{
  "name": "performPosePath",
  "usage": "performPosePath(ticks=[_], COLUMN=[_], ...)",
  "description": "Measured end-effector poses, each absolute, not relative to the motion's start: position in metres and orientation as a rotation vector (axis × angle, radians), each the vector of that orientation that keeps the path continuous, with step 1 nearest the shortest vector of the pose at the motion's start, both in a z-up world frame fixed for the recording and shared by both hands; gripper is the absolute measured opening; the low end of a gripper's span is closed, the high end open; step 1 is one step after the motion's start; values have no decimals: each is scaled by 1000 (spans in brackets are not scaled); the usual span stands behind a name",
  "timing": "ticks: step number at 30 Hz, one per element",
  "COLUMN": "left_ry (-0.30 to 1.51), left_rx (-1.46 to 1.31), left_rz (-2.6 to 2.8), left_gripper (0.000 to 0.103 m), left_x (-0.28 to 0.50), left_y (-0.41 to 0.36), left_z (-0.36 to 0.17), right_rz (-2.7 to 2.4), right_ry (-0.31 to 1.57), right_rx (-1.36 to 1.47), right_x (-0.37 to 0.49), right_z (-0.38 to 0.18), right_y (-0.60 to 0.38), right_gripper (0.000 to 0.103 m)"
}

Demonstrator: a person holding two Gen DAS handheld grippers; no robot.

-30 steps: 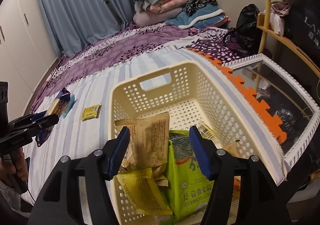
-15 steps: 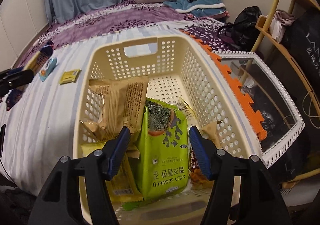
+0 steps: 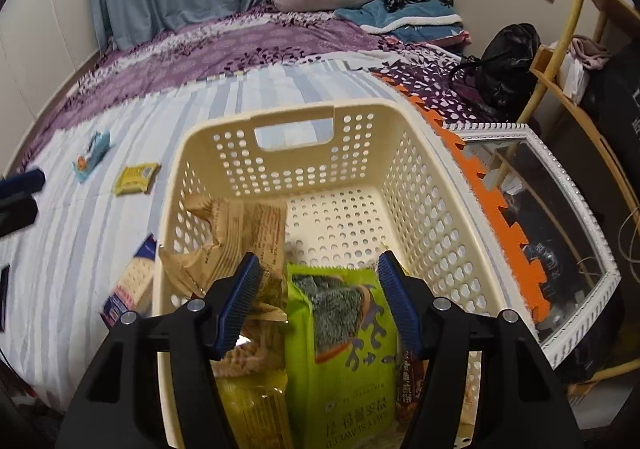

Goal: Organize snacks
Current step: 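Lower the blue cracker pack into the basket with the left gripper and release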

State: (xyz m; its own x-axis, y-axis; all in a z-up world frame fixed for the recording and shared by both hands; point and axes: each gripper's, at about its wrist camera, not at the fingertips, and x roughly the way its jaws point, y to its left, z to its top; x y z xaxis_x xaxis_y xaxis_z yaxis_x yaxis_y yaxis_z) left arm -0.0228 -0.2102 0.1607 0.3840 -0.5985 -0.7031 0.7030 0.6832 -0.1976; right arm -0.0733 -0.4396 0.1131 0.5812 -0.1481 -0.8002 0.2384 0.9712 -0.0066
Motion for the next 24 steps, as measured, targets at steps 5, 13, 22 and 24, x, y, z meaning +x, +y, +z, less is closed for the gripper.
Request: performPosePath(ticks=[5, 13, 22, 24], left_ry=[902, 1038, 1095, 1107], left_rx=[140, 166, 198, 200], left_rz=[-805, -782, -749, -740], left_gripper=[47, 47, 47, 47], left_x=[-19, -24, -21, -19], left_y=[-208, -215, -217, -215], left_z=[135, 79, 48, 44], right_rz=[-233, -119, -178, -200], right_ry=[860, 927, 983, 969], right_rx=[138, 87, 109, 133], right_x=[-85, -100, -76, -71], right_z=[123, 124, 104, 106], right_y=[-440, -426, -434, -438], right_gripper=[63, 78, 78, 78])
